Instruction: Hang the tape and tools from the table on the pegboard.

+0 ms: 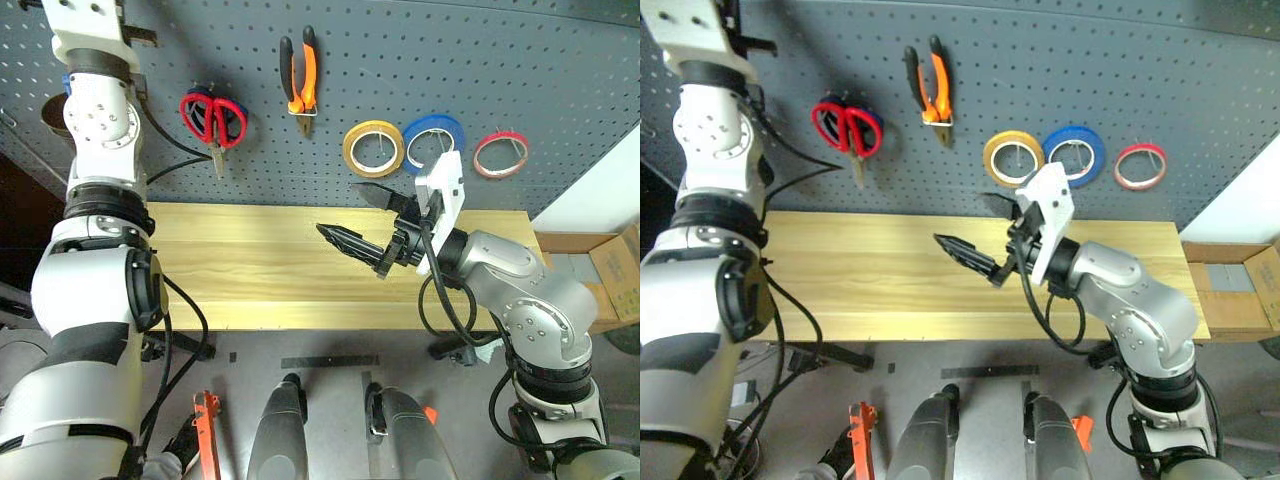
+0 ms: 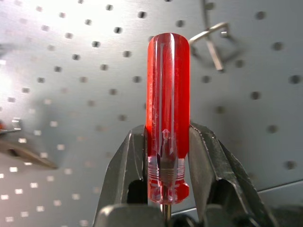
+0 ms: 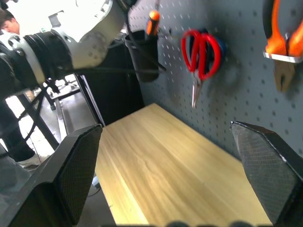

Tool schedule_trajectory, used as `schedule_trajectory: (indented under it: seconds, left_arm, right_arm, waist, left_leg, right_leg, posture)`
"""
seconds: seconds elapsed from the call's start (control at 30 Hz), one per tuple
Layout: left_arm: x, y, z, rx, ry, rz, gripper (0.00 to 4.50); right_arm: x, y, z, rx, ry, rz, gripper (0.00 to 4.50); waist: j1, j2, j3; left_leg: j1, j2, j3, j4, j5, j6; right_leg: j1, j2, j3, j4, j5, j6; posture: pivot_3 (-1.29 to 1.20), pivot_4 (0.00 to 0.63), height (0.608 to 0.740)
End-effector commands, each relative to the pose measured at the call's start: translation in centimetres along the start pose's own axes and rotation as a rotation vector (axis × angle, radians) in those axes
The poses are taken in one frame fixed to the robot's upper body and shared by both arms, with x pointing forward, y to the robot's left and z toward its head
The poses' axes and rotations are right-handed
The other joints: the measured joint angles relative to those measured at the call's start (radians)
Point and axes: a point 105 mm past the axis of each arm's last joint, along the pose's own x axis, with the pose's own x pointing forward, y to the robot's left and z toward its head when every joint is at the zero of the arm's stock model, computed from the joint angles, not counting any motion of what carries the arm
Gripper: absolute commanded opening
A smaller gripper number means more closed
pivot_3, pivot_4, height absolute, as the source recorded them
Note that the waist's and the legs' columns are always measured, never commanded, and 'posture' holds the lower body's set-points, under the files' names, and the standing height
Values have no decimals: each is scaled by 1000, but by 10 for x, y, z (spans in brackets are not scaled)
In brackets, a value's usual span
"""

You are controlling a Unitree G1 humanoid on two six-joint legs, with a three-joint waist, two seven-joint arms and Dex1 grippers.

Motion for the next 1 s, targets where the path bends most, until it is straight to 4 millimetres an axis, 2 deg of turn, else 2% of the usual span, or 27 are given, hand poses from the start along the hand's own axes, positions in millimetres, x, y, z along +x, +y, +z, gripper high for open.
schedule_trajectory:
  seconds: [0.03,0.17,0.33,0.5,0.8,1.0]
  left_arm:
    - [7,25,20,38,-91,74,841]
    - [1,48,8,47,-40,153,841]
    - [-11,58,-12,62,43,189,841]
    - [-30,55,-38,37,143,209,841]
    - [-40,47,-56,-50,229,233,841]
    - [-39,49,-57,-62,238,244,2873]
  right_arm:
    - [-2,7,10,-24,-35,19,4500]
    - [-3,6,8,-20,-29,18,4500]
    - [-3,6,9,-16,-28,18,4500]
    - [-3,9,8,-10,-25,22,4500]
    - [-4,10,8,-7,-20,21,4500]
    - [-4,10,7,-3,-17,23,4500]
  waist:
    - [0,0,3]
    - [0,0,6]
    - [0,0,7]
    - [2,0,9]
    - [4,-4,22]
    - [-1,-5,24]
  left_leg:
    - [0,0,0,0,0,0]
    - [0,0,1,0,0,0]
    - [0,0,1,-1,0,0]
    - [0,0,2,-1,0,0]
    - [-1,1,2,-3,0,-1]
    - [-1,1,2,-5,-1,-1]
  right_leg:
    - [0,0,0,0,0,0]
    - [0,0,0,-1,0,0]
    - [-1,-1,0,-1,-3,-5]
    - [-1,-2,0,-2,-4,-6]
    - [-1,-4,0,-3,-4,-7]
    - [-3,-4,0,-3,-3,-4]
  posture:
    - [85,383,740]
    - [87,384,740]
    - [84,392,740]
    - [77,392,740]
    - [69,393,740]
    - [70,390,740]
